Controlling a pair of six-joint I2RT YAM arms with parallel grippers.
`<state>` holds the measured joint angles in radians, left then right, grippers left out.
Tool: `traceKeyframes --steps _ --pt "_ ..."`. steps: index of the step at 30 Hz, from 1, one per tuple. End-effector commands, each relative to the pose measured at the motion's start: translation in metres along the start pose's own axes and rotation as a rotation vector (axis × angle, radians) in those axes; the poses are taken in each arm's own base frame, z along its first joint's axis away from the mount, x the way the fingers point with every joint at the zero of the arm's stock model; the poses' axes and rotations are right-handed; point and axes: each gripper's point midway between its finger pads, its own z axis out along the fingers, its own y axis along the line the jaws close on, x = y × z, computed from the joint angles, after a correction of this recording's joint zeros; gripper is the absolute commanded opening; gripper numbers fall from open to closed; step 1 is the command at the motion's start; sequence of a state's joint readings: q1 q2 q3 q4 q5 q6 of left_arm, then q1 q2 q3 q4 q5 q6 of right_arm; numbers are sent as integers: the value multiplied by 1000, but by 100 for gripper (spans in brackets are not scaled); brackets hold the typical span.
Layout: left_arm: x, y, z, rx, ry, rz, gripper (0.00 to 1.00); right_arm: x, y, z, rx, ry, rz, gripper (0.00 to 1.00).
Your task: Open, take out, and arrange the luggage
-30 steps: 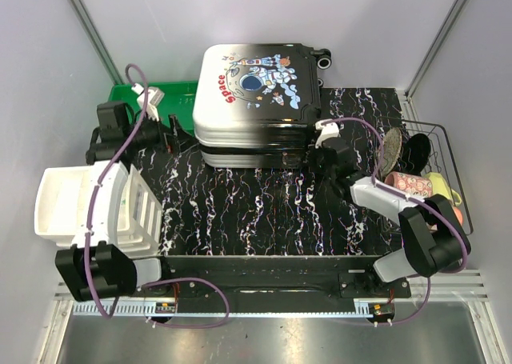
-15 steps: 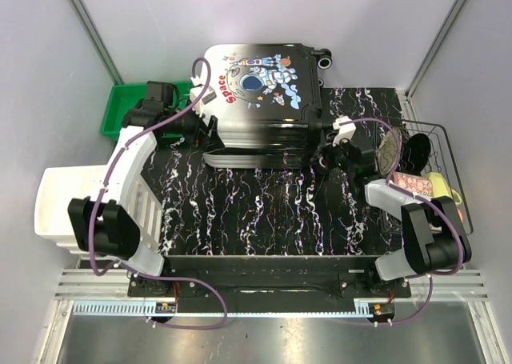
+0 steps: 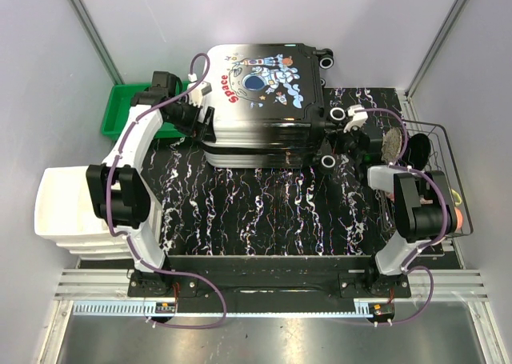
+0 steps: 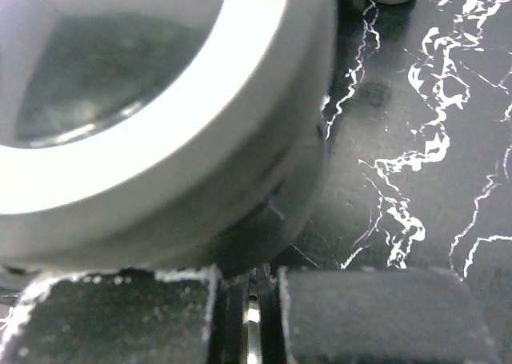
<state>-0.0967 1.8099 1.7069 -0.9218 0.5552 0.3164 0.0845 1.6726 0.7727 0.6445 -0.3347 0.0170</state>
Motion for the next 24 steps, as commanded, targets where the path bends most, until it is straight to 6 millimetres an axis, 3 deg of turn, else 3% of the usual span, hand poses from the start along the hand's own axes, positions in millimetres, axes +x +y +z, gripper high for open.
traceKeyframes --steps 1,3,4,6,7,8,10,11,14,18,19,20,21,23,24 --pt "-56 4 9 14 -167 116 87 -68 -13 11 -30 -243 10 0" --pt "-56 5 12 19 -163 108 86 -68 -13 18 -54 -256 47 0" --pt "-55 7 15 20 -158 101 87 -77 -7 22 -90 -272 71 0" --pt "-55 10 17 22 -152 86 86 -69 -8 34 -118 -253 100 0" --pt "-55 12 19 23 -149 77 87 -78 -8 40 -135 -267 111 0" --pt "-55 13 20 24 -147 75 87 -69 -11 48 -134 -248 130 0" --pt "-55 16 21 27 -146 60 86 -77 -13 59 -148 -262 145 0" --pt "-56 18 21 27 -148 54 86 -70 -15 66 -153 -251 152 0" --pt "-57 18 21 40 -153 39 86 -75 -16 76 -171 -257 153 2" --pt "-59 19 18 38 -161 36 87 -90 -21 75 -169 -270 147 11" --pt "-62 18 15 36 -171 41 88 -96 -19 74 -190 -270 148 15" --pt "-64 17 12 38 -177 41 91 -98 -16 71 -201 -246 163 28" --pt "-67 13 8 55 -191 31 93 -103 -29 65 -186 -239 177 39" --pt "-76 7 -6 69 -227 31 96 -112 -26 56 -210 -183 200 58" --pt "-79 3 -11 80 -239 19 98 -116 -31 51 -205 -170 202 62"
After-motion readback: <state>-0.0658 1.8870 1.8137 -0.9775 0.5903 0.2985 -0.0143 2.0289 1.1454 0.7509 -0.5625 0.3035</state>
